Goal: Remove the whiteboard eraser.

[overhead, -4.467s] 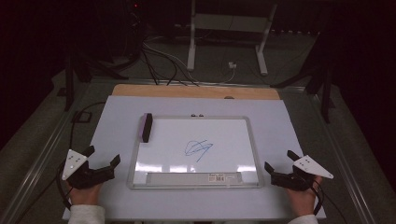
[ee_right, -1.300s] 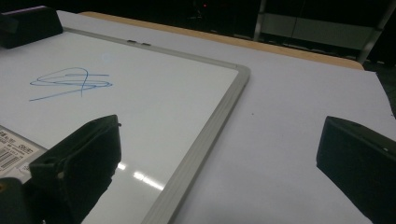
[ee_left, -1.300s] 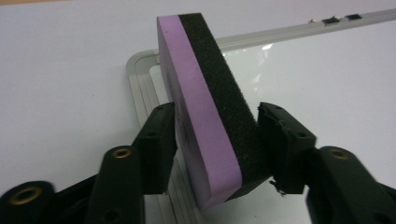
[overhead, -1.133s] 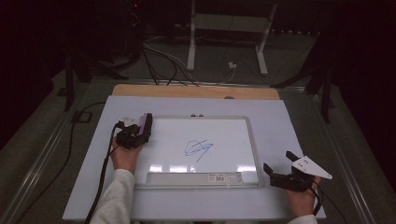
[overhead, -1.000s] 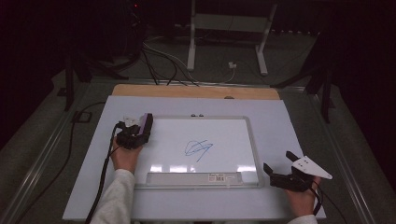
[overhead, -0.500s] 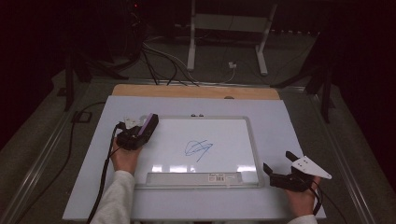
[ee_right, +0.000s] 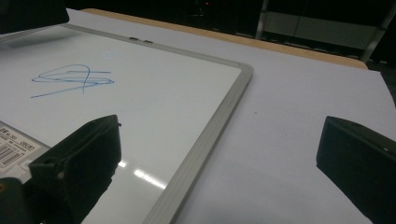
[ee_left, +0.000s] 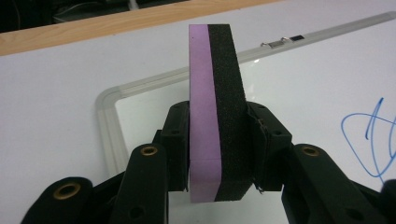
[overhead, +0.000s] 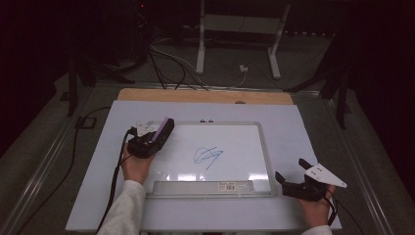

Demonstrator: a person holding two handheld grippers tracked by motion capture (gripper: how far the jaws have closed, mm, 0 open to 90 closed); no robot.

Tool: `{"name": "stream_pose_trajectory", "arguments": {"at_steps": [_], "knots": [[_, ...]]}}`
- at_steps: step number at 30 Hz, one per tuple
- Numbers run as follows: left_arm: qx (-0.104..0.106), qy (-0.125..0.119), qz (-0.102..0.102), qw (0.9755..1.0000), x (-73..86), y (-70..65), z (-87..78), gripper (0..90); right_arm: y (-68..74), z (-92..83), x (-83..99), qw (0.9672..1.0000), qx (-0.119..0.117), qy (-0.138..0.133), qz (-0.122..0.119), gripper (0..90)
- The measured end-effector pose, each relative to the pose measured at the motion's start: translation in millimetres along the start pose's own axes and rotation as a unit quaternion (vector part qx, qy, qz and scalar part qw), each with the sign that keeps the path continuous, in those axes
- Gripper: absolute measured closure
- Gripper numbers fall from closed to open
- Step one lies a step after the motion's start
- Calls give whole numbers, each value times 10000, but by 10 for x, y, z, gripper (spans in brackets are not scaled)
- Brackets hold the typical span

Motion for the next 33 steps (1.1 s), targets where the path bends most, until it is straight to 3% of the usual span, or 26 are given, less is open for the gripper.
{"name": "stream_pose_trajectory", "arguments": {"at_steps": [8,17,25,31,33], "knots": [[36,50,163,9998,61,-128,40,644,5,8,4,10000,-16,12,-7,0],[-11,37,497,9988,97,-246,62,643,7,9,5,10000,-22,21,-10,0],[-1,32,608,9981,112,-301,69,642,8,10,7,10000,-27,29,-9,0],[-105,3,950,9954,143,-365,66,642,9,9,7,10000,-23,37,-15,0],[-105,-23,962,9953,145,-384,67,642,11,10,7,10000,-26,40,-17,0]]}}
Point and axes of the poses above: each handheld gripper's, and its own axes: z roughly forward along the jaws, x roughly out of its underside, y roughly to its left, the point moved 8 cm from there along z, roughly forward along the jaws, and after that the axes turned 15 degrees about -x, right-handed, at the moved point
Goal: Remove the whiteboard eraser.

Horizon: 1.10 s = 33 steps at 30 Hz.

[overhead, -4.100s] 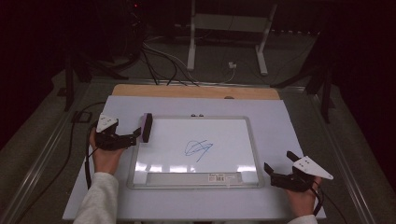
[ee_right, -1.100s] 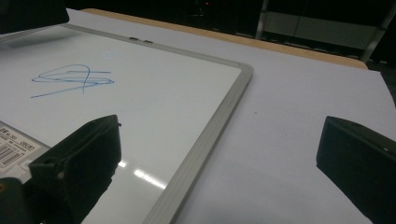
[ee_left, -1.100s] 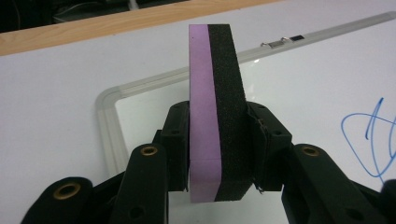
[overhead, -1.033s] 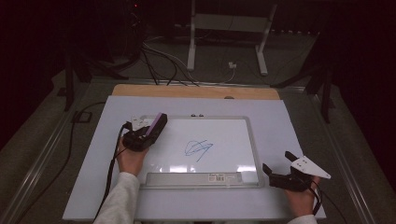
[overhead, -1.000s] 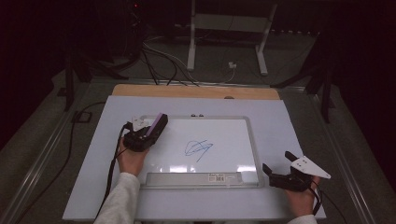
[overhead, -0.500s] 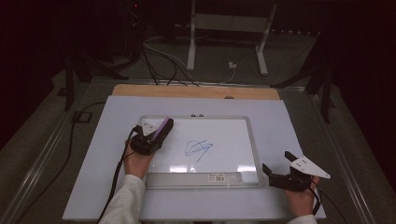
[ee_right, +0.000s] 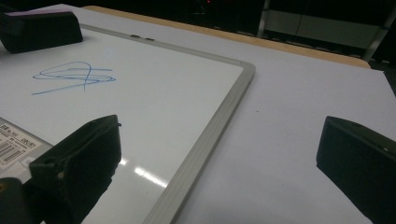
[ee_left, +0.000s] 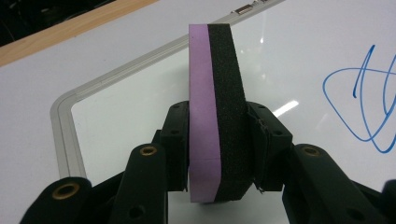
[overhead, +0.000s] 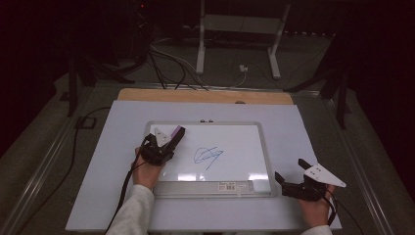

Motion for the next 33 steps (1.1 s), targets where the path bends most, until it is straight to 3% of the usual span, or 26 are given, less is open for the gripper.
{"name": "stream_pose_trajectory", "arguments": {"at_steps": [9,15,33], "knots": [[31,8,209,9998,6,-58,-11,629,3,4,1,10000,3,10,-17,0],[0,-18,454,9990,3,-122,-33,600,5,4,0,10000,4,13,-27,0],[355,-133,691,9969,-11,-351,-85,503,6,9,2,10000,1,22,-35,0]]}}
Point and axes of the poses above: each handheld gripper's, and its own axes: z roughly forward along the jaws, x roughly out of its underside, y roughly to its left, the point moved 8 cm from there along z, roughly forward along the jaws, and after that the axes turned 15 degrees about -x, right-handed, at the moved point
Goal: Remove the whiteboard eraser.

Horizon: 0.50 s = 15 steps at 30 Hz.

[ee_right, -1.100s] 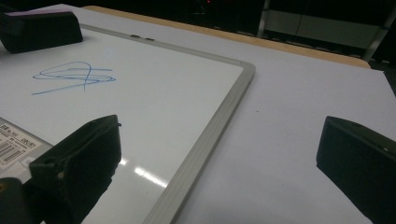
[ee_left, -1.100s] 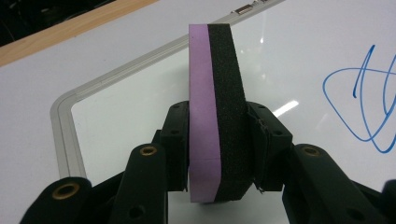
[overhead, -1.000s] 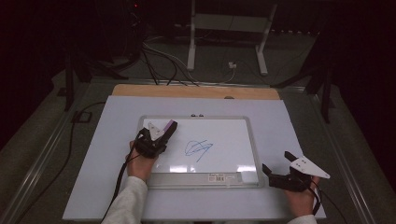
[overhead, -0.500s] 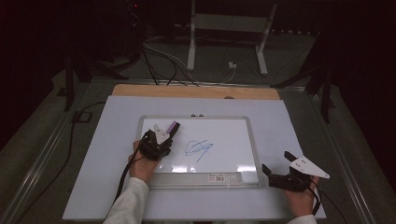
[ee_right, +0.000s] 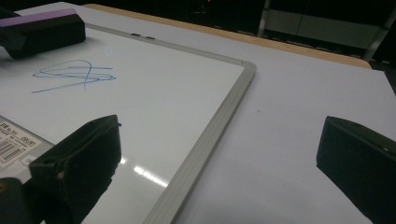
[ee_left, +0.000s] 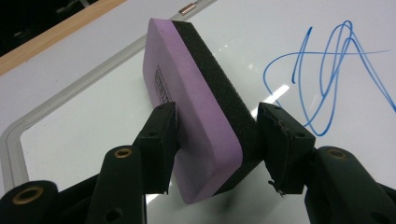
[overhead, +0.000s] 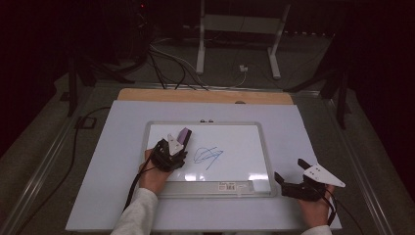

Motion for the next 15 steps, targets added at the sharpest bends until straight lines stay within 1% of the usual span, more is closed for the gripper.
{"name": "stream_pose_trajectory", "arguments": {"at_steps": [3,5,10,15], "knots": [[61,-11,-87,9999,-5,-15,-3,512,1,0,0,10000,2,3,-4,0],[154,-17,-143,9998,-6,-31,-12,515,1,0,0,10000,0,4,-1,0],[247,-92,-12,9997,-17,-91,-32,507,1,2,3,10000,-2,13,1,0],[369,-141,62,9992,-37,-145,-53,466,4,5,3,10000,-7,17,3,0]]}}
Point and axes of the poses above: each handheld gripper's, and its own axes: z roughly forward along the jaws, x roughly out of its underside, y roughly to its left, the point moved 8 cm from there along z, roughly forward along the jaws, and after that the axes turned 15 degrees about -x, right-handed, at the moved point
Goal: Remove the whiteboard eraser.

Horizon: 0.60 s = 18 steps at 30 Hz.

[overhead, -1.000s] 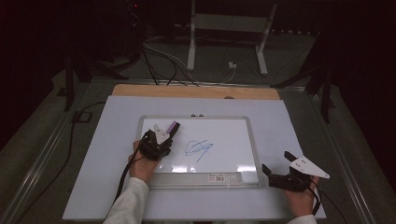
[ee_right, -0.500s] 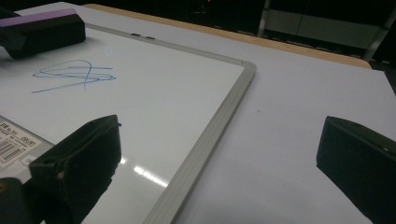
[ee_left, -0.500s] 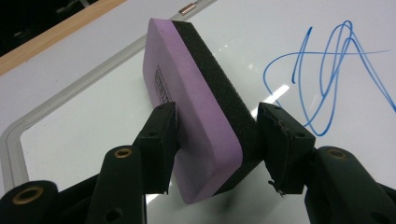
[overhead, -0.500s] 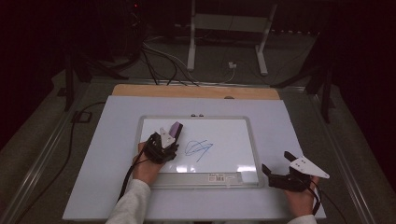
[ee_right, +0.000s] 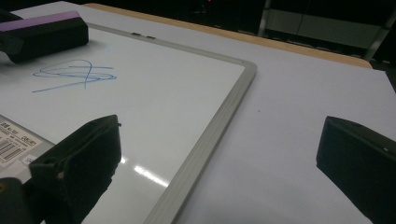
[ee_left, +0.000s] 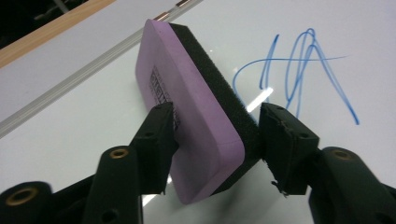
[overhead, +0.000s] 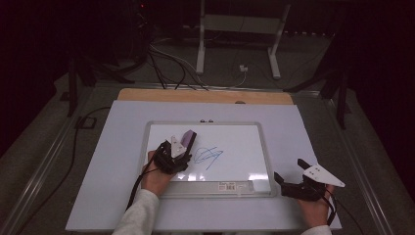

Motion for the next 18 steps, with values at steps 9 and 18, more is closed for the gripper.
{"name": "stream_pose_trajectory", "arguments": {"at_steps": [9,18], "knots": [[135,-55,62,9999,-48,-94,-10,428,-3,2,4,10000,1,11,-2,0],[160,-41,9,9999,-52,-96,-8,424,-5,-2,2,10000,8,6,4,0]]}}
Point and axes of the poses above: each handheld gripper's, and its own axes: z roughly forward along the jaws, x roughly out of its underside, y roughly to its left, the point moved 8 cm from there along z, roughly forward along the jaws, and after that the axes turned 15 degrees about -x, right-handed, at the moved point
